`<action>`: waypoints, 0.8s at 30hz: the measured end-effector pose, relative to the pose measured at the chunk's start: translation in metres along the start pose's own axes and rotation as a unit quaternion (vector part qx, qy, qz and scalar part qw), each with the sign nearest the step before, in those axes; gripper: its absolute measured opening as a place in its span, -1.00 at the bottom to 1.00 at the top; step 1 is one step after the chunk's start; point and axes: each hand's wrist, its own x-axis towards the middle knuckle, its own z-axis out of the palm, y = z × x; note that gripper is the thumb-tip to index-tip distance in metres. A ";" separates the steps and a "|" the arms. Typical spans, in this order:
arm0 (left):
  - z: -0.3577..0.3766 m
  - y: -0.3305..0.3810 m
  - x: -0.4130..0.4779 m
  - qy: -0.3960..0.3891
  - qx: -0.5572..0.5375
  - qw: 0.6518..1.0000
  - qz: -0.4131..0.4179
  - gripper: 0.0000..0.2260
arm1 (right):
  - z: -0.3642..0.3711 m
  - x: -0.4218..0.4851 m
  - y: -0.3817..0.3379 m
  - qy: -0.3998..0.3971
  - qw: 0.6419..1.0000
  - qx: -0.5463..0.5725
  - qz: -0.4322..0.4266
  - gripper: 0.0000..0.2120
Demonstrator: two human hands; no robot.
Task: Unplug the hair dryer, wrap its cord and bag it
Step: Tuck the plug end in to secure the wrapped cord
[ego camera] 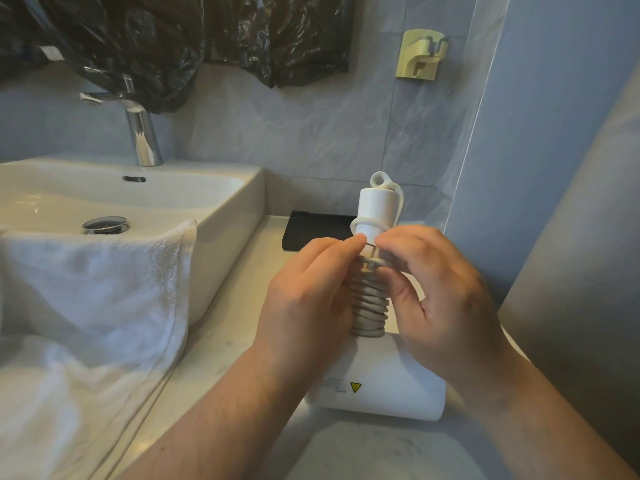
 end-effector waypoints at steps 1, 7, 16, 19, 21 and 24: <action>0.000 0.002 0.001 0.005 -0.009 1.000 -0.012 -0.77 | 0.000 0.001 0.001 -0.005 1.000 0.007 0.000 -0.78; -0.001 0.007 0.001 0.011 -0.053 0.992 -0.112 -0.71 | 0.001 0.003 -0.003 0.051 0.998 0.020 0.023 -0.76; 0.002 -0.002 0.001 -0.009 -0.021 1.000 -0.006 -0.87 | -0.013 0.011 -0.005 0.027 0.997 0.028 0.064 -0.76; 0.002 -0.002 0.002 -0.007 -0.047 0.999 -0.013 -0.91 | -0.014 0.011 -0.005 0.022 0.997 0.038 0.061 -0.76; 0.003 -0.002 0.003 -0.006 -0.065 0.998 -0.016 -0.90 | -0.014 0.011 -0.005 0.023 0.998 0.037 0.055 -0.77; 0.002 -0.003 0.003 -0.007 -0.102 0.994 -0.026 -0.89 | -0.014 0.010 -0.004 0.028 0.998 0.045 0.044 -0.81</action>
